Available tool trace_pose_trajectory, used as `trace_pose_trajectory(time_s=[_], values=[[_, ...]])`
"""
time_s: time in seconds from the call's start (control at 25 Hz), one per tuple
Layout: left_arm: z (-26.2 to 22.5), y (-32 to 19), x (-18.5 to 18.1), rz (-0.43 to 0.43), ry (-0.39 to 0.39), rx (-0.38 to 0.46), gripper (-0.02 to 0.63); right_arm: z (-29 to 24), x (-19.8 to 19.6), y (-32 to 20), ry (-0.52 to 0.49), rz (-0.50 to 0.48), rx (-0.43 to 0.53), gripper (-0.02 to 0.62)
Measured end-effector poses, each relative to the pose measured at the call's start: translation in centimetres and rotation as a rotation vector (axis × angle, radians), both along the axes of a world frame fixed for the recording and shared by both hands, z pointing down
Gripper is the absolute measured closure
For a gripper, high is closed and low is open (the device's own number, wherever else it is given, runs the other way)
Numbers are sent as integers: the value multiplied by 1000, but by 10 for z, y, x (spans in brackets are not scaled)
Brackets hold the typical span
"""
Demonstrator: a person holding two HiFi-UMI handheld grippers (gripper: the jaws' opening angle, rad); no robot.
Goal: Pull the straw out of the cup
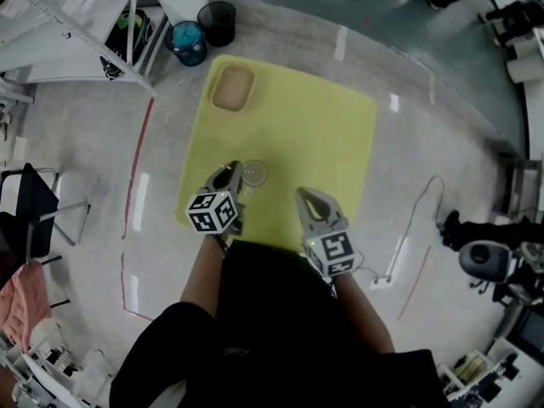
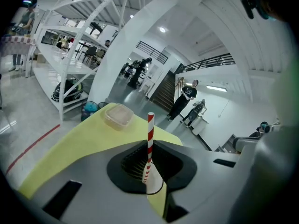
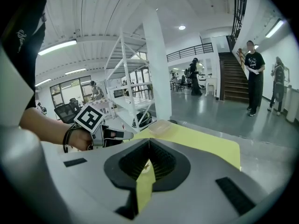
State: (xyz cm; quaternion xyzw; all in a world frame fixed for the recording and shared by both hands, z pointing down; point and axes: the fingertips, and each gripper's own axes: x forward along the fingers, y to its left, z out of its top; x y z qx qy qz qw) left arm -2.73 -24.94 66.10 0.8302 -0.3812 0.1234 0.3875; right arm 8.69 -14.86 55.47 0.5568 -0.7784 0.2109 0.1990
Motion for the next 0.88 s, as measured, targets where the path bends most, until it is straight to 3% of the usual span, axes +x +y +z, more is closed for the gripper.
trace_pose_trajectory(time_s=[0.68,0.88], values=[[-75,18,6,23,-123,212,541,-37,-9,7,0,-64,105,578],[-98,28,5,29,-174,253,541,-52,-3,9,-10,-36,155,578]])
